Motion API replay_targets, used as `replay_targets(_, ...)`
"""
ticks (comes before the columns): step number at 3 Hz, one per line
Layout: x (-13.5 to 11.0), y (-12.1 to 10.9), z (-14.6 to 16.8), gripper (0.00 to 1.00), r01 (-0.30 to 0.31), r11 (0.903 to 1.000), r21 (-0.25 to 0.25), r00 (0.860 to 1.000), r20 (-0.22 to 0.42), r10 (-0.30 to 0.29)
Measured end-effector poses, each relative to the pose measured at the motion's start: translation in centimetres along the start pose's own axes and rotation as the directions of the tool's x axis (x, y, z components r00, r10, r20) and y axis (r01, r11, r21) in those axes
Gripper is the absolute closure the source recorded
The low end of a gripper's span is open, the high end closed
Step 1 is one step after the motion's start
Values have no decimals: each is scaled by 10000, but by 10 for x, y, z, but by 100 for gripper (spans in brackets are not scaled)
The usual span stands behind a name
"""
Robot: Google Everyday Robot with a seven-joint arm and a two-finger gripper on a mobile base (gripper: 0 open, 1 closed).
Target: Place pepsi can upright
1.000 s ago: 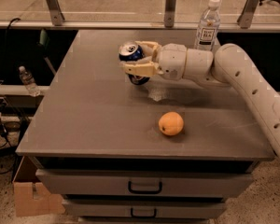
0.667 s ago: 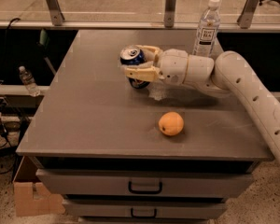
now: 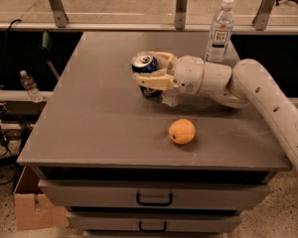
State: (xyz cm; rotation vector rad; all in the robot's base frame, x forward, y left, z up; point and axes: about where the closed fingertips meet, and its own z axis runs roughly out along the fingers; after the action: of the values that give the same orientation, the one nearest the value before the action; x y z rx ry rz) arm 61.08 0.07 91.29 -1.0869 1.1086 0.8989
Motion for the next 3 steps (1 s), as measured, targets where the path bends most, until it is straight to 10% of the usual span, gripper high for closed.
replay_targets(2, 3, -5, -5, 0, -207, 9997, 112, 9996, -214, 209)
replay_targets(3, 2, -10, -13, 0, -276, 9990, 353, 9987, -408, 290)
